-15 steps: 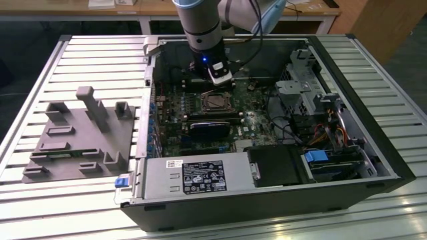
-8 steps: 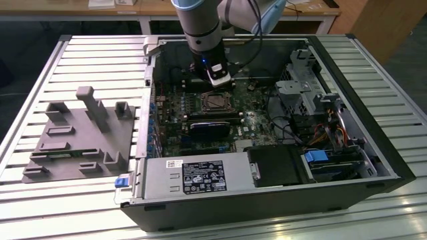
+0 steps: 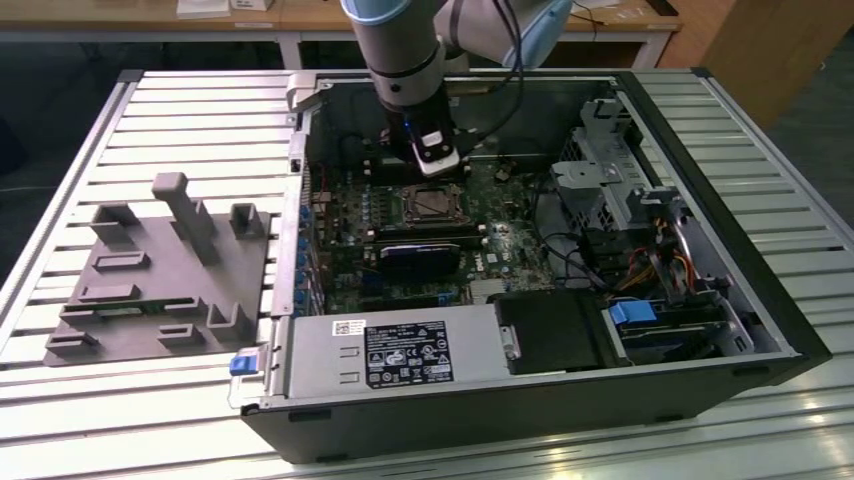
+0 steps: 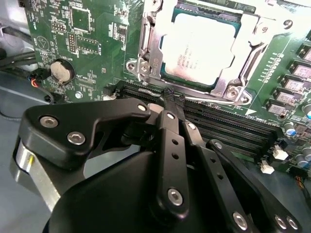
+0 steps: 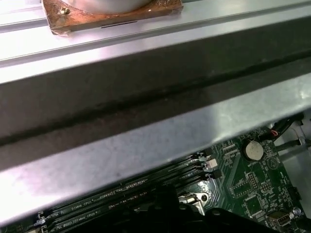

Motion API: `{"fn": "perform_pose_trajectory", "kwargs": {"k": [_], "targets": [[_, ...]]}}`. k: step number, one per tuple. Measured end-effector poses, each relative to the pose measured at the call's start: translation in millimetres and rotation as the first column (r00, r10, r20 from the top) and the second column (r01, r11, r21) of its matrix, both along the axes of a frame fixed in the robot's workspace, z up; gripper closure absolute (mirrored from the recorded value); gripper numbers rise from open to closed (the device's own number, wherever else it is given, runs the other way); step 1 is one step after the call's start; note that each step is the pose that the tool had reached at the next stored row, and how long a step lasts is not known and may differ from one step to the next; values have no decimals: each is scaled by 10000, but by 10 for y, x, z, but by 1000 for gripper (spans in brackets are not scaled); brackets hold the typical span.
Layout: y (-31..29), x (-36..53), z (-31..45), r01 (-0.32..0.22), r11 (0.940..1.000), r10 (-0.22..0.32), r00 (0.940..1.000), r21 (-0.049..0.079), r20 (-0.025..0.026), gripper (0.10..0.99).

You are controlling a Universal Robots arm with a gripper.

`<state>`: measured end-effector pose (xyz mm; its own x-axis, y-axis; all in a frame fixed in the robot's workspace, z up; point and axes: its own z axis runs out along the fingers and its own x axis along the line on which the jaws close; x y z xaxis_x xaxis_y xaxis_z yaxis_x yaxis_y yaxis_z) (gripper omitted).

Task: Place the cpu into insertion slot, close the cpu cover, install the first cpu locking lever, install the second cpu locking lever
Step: 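Install the first cpu locking lever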

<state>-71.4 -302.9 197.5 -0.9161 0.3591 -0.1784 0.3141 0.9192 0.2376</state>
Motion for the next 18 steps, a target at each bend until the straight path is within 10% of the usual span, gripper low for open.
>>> {"fn": "perform_pose_trajectory", "kwargs": {"k": [18], "targets": [[-1,0,-73,267,9996,-267,9996,53,-1,984]]}}
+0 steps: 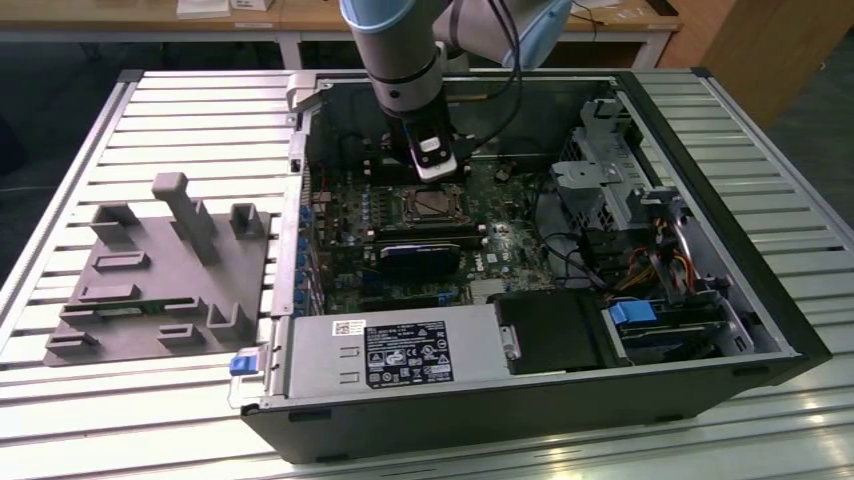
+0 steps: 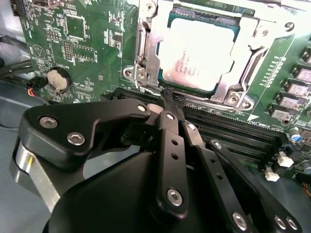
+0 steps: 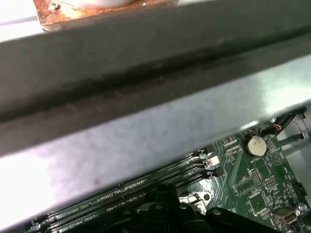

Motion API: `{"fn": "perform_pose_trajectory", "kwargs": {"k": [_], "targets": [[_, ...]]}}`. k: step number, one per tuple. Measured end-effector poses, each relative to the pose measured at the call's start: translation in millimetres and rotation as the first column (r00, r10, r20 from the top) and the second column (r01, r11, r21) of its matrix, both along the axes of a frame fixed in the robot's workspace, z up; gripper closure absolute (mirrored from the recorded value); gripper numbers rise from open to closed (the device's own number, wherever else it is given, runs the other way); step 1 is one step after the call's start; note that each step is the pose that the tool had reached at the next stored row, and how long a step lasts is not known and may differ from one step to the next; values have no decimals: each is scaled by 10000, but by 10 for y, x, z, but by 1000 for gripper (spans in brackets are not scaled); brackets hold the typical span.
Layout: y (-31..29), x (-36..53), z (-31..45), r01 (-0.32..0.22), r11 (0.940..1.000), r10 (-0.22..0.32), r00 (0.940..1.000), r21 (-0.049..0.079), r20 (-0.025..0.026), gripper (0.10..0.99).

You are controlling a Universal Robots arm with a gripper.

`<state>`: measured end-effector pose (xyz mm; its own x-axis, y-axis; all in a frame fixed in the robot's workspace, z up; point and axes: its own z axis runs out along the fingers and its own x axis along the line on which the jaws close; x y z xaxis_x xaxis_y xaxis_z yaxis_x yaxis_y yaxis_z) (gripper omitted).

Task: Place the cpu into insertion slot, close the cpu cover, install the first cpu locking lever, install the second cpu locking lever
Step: 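Install the first cpu locking lever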

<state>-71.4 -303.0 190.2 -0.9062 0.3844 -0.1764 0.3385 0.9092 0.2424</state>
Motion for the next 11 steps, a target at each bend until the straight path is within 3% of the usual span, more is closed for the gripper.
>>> {"fn": "perform_pose_trajectory", "kwargs": {"k": [4,11], "targets": [[1,1,5,-6,10000,6,10000,35,0,984],[1,1,94,-1,10000,1,10000,-65,0,984]]}}
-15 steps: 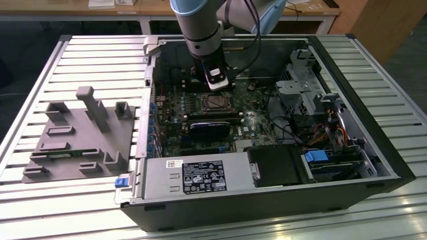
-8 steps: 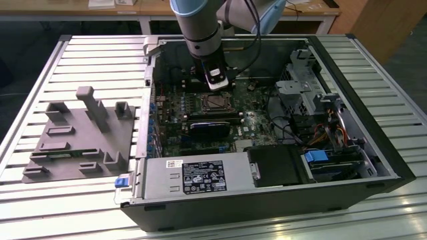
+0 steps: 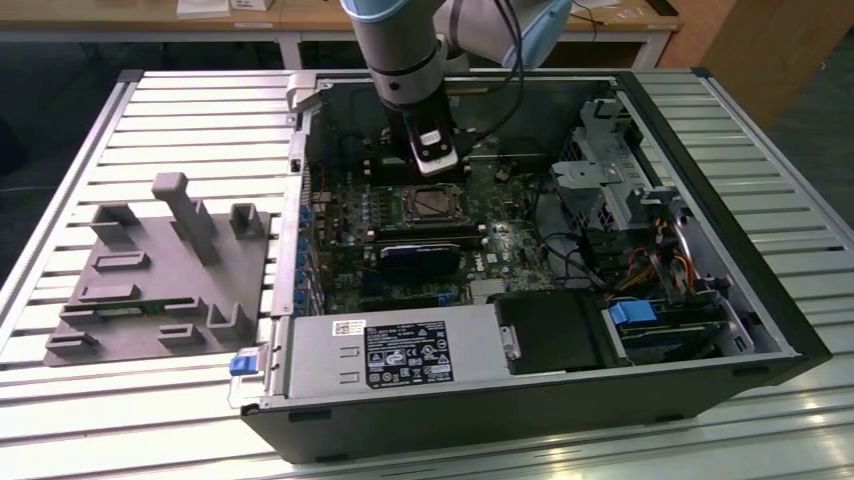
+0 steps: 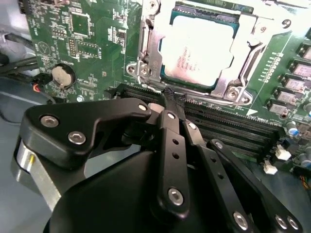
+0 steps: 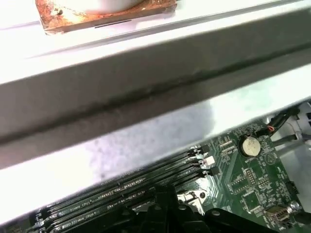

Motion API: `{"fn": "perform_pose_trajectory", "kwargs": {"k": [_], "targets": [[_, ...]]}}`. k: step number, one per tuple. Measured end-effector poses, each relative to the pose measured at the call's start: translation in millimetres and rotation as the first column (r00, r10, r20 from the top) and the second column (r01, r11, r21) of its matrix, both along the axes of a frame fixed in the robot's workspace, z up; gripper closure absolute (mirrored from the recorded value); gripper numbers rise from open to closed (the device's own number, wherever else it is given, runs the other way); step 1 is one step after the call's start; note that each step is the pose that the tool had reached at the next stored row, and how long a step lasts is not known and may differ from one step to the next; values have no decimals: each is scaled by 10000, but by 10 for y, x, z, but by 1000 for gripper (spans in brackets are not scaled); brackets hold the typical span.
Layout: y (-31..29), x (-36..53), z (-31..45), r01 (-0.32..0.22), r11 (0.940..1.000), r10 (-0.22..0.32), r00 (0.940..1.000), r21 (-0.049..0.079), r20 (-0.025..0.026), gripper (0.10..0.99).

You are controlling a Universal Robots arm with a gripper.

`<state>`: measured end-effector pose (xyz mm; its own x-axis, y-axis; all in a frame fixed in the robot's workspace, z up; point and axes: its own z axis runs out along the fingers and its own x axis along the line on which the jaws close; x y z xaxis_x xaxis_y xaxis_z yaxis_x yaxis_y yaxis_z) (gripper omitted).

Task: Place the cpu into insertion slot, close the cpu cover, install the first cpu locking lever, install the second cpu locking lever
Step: 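Install the first cpu locking lever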

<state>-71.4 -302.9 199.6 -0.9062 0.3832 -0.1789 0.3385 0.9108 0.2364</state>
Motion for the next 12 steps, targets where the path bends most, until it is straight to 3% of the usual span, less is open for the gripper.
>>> {"fn": "perform_pose_trajectory", "kwargs": {"k": [3,9,10,12], "targets": [[0,0,41,40,10000,-40,10000,-67,1,984],[0,3,92,201,9972,-201,9998,-717,7,984],[0,7,94,216,9966,-216,9998,-790,6,984],[0,8,95,216,9965,-217,9998,-807,6,984]]}}
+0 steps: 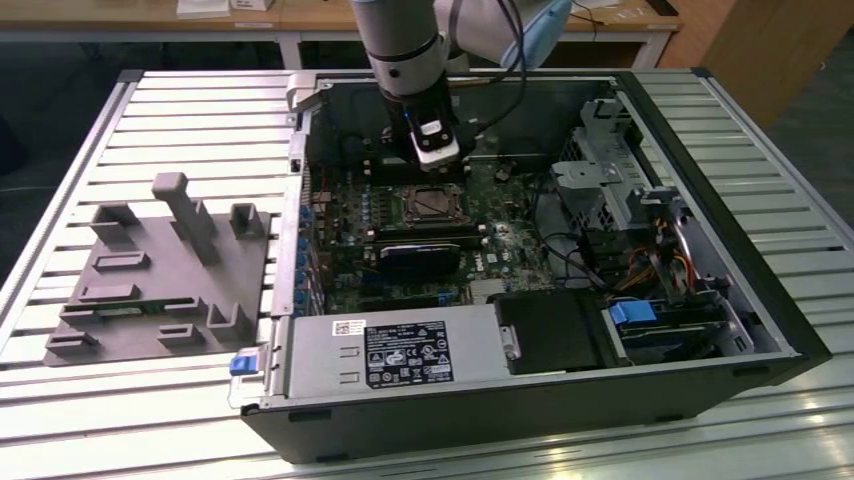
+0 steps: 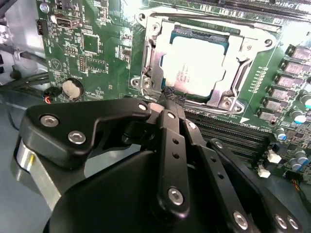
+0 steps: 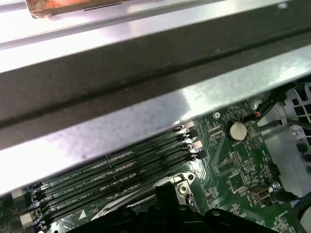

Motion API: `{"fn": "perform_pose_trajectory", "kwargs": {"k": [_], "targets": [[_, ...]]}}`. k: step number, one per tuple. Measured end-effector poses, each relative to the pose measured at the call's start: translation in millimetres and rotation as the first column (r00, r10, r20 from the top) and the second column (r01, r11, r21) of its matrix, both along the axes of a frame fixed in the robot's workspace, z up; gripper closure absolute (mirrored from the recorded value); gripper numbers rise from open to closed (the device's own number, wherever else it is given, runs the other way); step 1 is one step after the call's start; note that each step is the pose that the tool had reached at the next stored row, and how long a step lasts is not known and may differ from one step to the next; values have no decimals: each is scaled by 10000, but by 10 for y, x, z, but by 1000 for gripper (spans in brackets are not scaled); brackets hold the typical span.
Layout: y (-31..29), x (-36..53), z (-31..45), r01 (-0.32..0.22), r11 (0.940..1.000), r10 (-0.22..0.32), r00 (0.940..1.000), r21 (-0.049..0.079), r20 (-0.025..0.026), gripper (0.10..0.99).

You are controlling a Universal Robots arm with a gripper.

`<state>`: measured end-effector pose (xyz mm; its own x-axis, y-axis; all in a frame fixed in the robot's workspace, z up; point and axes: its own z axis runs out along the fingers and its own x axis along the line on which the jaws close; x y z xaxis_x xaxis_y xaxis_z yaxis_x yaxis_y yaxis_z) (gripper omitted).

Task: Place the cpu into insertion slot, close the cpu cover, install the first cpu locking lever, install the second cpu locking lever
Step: 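Install the first cpu locking lever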

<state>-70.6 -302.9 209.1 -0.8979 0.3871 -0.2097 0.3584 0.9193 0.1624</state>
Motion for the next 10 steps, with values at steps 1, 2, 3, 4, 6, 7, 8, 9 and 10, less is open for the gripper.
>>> {"fn": "perform_pose_trajectory", "kwargs": {"k": [1,2,3,4,6,7,8,9,10], "targets": [[0,0,0,0,10000,0,10000,0,0,984],[0,0,0,0,10000,0,10000,-1,0,984],[0,0,0,0,10000,0,10000,-1,0,984],[1,3,-1,0,10000,0,10000,-1,-40,984],[1,14,-4,1,10000,-1,9993,-5,-364,984],[0,22,-5,0,10000,0,9985,-15,-542,984],[0,32,-6,0,10000,-2,9973,-24,-739,984],[-2,60,-9,-2,10000,-6,9929,-67,-1193,984],[-7,60,-9,-2,10000,-7,9928,-73,-1198,984]]}}
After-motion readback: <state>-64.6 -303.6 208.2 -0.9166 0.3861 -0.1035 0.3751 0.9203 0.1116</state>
